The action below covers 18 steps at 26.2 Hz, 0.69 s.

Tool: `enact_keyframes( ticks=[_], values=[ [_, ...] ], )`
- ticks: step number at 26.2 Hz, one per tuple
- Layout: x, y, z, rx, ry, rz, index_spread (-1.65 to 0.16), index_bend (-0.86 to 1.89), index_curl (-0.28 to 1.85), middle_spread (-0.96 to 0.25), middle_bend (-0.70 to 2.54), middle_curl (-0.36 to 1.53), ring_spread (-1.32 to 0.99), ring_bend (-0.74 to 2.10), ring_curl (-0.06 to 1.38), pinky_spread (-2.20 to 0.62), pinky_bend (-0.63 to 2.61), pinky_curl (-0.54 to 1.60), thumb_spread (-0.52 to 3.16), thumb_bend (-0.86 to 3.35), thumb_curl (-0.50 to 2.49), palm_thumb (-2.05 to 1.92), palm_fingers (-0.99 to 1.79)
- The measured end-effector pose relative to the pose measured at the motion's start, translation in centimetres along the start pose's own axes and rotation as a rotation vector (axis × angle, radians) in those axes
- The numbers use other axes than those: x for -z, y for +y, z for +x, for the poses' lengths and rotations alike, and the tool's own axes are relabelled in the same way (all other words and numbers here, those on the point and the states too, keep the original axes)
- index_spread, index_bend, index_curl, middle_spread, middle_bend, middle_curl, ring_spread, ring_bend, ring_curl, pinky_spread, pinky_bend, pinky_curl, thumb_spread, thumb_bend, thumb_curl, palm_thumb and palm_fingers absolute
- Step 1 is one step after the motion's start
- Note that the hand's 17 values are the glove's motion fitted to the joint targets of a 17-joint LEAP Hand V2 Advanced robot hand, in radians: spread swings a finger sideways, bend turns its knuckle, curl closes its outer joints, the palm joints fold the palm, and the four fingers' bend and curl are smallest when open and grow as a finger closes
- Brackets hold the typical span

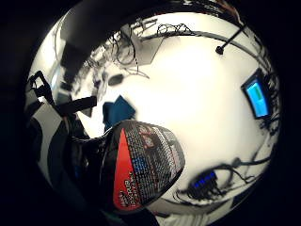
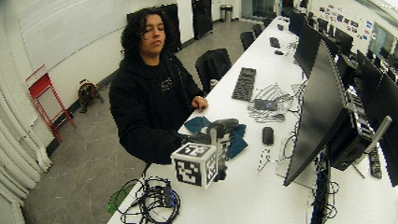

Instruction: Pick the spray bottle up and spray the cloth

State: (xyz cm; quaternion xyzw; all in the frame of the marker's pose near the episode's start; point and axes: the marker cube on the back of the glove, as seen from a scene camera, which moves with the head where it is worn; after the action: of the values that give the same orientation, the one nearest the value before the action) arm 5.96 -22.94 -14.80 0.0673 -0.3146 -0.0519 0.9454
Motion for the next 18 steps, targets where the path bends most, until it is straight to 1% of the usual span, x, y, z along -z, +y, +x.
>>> enact_keyframes(
  ticks=[4, 8, 18],
  values=[
    [-0.8, 1.4, -3.0, -0.025, 0.275, -0.246, -0.27, 0.42, 0.55, -0.2, 0.69, 0.57, -0.22, 0.73, 0.49, -0.32, 0.47, 0.42, 0.54, -0.02, 0.69, 0.93, 1.42],
    [-2.6, 3.1, -4.5, -0.075, 0.448, -0.468, -0.26, 0.43, 0.56, -0.2, 0.7, 0.57, -0.22, 0.73, 0.5, -0.32, 0.48, 0.42, 0.53, -0.02, 0.71, 0.93, 1.41],
    [-8.3, 5.1, -3.9, -0.225, 0.779, -0.762, -0.26, 0.42, 0.57, -0.19, 0.7, 0.57, -0.22, 0.73, 0.49, -0.33, 0.48, 0.42, 0.51, -0.03, 0.75, 0.92, 1.39]
  ],
)
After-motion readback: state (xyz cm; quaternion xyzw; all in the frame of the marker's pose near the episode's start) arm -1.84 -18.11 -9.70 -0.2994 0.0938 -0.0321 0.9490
